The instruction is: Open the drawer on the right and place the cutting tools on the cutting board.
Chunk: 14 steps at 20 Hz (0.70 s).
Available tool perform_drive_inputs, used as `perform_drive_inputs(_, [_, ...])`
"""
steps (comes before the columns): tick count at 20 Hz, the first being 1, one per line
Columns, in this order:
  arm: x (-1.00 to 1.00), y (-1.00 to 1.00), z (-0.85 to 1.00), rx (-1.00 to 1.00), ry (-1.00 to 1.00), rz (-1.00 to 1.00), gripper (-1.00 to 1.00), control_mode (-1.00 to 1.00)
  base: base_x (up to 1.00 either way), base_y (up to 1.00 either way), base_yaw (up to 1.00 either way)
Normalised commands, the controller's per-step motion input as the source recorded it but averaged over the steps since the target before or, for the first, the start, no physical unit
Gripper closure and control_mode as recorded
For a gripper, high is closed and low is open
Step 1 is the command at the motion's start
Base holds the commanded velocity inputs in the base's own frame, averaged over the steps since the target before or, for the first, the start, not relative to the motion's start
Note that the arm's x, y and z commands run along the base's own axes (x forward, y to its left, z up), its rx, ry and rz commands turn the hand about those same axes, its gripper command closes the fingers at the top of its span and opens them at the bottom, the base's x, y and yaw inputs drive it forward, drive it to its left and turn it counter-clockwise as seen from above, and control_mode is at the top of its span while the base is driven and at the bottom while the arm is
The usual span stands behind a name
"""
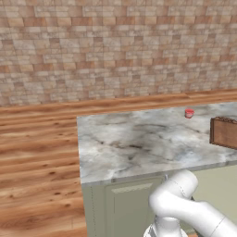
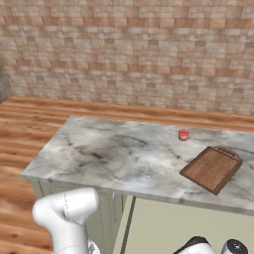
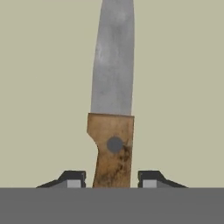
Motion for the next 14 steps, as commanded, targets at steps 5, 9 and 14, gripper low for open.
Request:
perform_drive_inputs(5, [-0.1,0.0,0.1,0.0,-0.06,0.0,1.0,-1.0,0.0,0.0,0.0])
perform_drive_inputs(9, [-0.21,0.0,0.83,0.01,-0.19,-0.03,1.0,-1.0,0.0,0.0,0.0])
perform_drive_inputs(14, [-0.01,0.07,1.0,0.0,-0.16,-0.08,1.0,-1.0,0.0,0.0,0.0])
